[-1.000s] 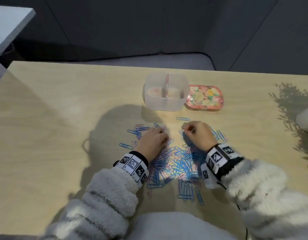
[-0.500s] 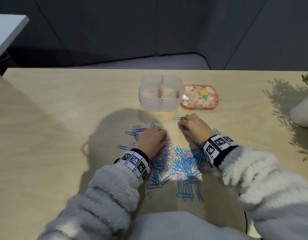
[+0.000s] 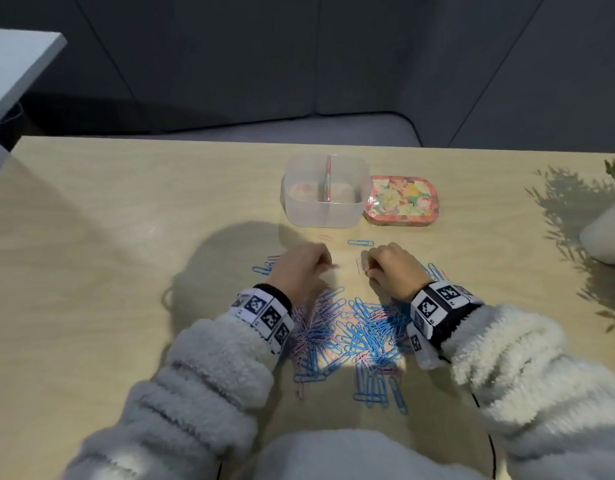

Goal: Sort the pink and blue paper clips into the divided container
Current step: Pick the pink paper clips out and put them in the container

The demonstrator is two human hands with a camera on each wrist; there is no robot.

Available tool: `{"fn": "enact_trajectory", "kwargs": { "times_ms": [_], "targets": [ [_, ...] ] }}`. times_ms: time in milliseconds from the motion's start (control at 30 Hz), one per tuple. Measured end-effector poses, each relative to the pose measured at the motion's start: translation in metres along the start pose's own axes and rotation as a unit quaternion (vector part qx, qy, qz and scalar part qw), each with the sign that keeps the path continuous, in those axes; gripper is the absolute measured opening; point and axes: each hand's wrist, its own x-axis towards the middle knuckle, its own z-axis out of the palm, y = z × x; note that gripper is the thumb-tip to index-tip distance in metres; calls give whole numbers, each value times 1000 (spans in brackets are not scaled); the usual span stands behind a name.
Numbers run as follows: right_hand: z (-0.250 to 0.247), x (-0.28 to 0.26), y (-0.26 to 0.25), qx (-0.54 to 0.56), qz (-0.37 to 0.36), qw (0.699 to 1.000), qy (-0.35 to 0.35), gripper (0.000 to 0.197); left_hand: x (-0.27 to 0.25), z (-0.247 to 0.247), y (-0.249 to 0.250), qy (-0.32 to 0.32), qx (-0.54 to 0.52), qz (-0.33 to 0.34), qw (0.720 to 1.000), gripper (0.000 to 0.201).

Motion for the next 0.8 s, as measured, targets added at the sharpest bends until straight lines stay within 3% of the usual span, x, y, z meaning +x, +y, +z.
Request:
{"fn": "enact_trajectory", "kwargs": {
  "times_ms": [133,233,400,567,700,800],
  "targets": [
    [-7,-3,-7,126,3,991,47,15,30,-42,-1,105,-115,-18,988,10],
    [-11,-1,-10,136,-2,990,47,7,53,-59,-10,167,-220,-65,959,8],
    [-23,8,-19,207,-10,975,76,13,67,-64,-24,233,-324,-86,913,2],
    [-57,47,-54,260,-42,945,194,2,67,-60,-28,252,-353,-83,897,6],
    [-72,77,-82,247,-32,945,212,19,65,-62,-25,260,-364,-77,891,7],
    [-60,77,-95,227,-14,944,240,13,64,-66,-24,284,-381,-76,877,7]
  ]
}}
